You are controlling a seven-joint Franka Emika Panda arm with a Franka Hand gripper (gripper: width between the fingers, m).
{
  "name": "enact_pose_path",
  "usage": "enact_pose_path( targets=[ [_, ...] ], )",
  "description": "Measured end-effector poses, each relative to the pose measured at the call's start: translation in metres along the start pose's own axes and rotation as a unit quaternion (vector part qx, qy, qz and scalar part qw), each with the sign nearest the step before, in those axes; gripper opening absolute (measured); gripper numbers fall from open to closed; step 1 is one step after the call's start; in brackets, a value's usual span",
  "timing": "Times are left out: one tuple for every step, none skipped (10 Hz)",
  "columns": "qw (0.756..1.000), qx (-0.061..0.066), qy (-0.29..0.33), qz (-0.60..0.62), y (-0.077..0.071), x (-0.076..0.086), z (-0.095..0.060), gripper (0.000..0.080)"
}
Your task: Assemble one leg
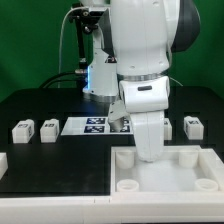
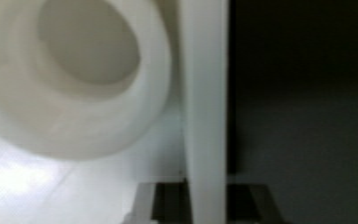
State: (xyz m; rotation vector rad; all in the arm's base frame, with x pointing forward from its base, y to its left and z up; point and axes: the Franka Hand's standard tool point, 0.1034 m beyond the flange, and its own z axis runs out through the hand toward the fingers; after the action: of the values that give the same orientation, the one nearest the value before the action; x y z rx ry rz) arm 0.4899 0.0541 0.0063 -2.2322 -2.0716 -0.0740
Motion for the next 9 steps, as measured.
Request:
enact_pose_path(
  targets=[
    [1.000, 0.000, 0.000, 0.000, -0.0001, -0.0002, 0.0002, 0.0064],
    [1.000, 0.001, 0.000, 0.001, -0.0004, -0.0005, 0.0007, 0.0064],
    [1.000, 0.001, 0.000, 0.001, -0.0005, -0.0008, 0.0009, 0.0239],
    [1.000, 0.001, 0.000, 0.001, -0.0006, -0.0009, 0.0010, 0.0374],
    [1.000, 0.001, 0.000, 0.002, -0.0005, -0.0010, 0.0010, 0.0555],
    [1.000, 0.000, 0.000, 0.002, -0.0001, -0.0010, 0.0008, 0.0555],
    [1.000, 0.000, 0.000, 0.002, 0.0000, -0.0010, 0.0007, 0.0620],
    [1.000, 0.000, 0.000, 0.002, 0.0001, -0.0010, 0.0007, 0.0644],
    [1.000, 0.000, 0.000, 0.002, 0.0001, -0.0010, 0.0007, 0.0644]
  ],
)
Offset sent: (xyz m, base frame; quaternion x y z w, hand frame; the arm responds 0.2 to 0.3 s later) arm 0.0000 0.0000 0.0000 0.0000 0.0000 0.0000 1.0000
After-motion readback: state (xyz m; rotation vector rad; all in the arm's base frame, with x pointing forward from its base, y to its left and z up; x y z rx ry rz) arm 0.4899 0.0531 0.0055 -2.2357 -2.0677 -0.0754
